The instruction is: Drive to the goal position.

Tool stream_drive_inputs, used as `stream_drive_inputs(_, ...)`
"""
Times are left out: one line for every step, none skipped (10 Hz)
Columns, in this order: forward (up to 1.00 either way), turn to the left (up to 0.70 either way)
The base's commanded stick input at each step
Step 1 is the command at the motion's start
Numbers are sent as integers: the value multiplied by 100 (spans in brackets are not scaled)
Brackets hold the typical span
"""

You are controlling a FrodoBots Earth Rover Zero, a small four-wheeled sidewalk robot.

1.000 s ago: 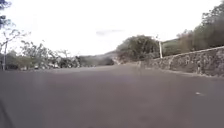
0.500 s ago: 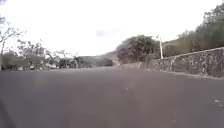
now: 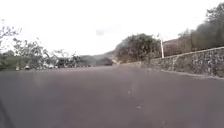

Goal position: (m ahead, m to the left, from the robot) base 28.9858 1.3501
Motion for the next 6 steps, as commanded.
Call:
stream_drive_inputs(100,0)
stream_drive_inputs(100,0)
stream_drive_inputs(100,0)
stream_drive_inputs(100,0)
stream_drive_inputs(100,0)
stream_drive_inputs(100,0)
